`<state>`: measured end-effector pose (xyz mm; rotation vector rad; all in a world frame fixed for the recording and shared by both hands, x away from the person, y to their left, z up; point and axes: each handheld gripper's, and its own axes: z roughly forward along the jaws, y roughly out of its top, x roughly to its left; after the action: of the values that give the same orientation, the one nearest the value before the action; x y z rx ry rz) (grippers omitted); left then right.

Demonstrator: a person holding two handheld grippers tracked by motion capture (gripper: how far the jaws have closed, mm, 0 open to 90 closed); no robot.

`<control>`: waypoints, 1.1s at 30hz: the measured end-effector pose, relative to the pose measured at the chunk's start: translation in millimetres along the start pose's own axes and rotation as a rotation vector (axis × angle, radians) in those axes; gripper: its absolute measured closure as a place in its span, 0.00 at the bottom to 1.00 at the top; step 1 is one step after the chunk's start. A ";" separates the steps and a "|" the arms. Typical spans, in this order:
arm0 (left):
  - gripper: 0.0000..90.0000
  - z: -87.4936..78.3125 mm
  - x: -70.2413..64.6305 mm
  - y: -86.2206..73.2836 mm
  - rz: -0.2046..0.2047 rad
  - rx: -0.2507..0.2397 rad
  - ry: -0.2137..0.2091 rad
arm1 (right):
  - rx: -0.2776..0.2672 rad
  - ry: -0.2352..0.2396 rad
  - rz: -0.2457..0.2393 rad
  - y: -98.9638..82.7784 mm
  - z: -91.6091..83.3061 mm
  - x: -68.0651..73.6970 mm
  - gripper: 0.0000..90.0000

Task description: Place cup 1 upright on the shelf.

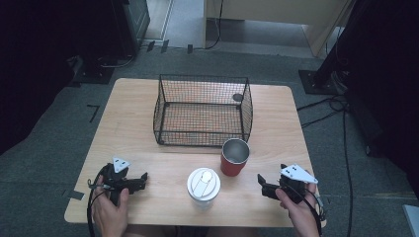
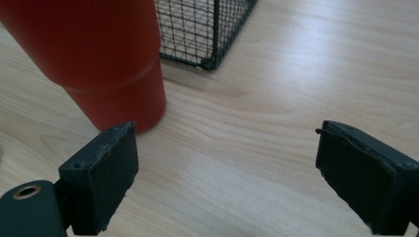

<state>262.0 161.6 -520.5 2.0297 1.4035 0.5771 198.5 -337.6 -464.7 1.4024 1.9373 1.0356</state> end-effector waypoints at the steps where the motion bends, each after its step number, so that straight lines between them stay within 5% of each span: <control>1: 0.00 0.0 0.0 0.0 0.000 0.000 0.000 | -0.004 0.004 -0.001 3.0 -0.5 2.3 0.11; 17: 0.00 0.1 -0.2 0.0 -0.003 -0.002 0.000 | -0.058 0.073 -0.050 30.3 0.3 27.1 0.10; 33: 0.00 0.1 -0.2 0.0 -0.003 -0.002 0.000 | -0.053 0.110 -0.065 44.6 13.2 42.6 0.03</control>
<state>262.0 161.3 -520.6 2.0257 1.4051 0.5765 219.2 -286.2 -434.6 1.2698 2.0041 1.1461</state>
